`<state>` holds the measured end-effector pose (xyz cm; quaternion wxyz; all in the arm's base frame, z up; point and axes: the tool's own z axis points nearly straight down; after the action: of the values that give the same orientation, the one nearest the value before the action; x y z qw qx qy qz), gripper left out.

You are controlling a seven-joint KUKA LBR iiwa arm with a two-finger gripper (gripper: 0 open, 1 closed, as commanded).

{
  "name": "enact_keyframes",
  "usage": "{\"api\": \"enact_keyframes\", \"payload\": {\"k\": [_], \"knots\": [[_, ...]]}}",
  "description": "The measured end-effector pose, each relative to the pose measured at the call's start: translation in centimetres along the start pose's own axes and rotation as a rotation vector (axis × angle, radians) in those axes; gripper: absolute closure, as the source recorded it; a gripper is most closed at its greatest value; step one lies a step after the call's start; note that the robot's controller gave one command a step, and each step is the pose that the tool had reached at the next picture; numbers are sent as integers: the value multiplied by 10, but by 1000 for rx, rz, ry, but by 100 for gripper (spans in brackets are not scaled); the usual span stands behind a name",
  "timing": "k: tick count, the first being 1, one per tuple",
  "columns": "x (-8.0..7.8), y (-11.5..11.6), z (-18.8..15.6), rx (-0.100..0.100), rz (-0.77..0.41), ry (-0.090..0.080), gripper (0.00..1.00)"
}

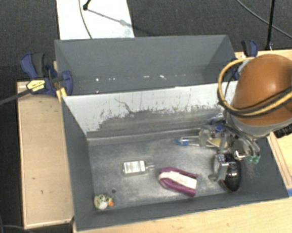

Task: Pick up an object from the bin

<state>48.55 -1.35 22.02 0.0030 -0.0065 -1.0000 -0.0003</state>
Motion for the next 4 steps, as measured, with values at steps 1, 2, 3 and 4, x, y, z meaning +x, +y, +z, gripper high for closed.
{"api": "enact_keyframes", "payload": {"k": [1,2,3,4], "knots": [[6,57,150,-2,112,-20,0],[8,32,119,0,175,-11,0],[7,37,120,-1,288,-11,0],[8,49,151,-1,455,-4,0]]}}
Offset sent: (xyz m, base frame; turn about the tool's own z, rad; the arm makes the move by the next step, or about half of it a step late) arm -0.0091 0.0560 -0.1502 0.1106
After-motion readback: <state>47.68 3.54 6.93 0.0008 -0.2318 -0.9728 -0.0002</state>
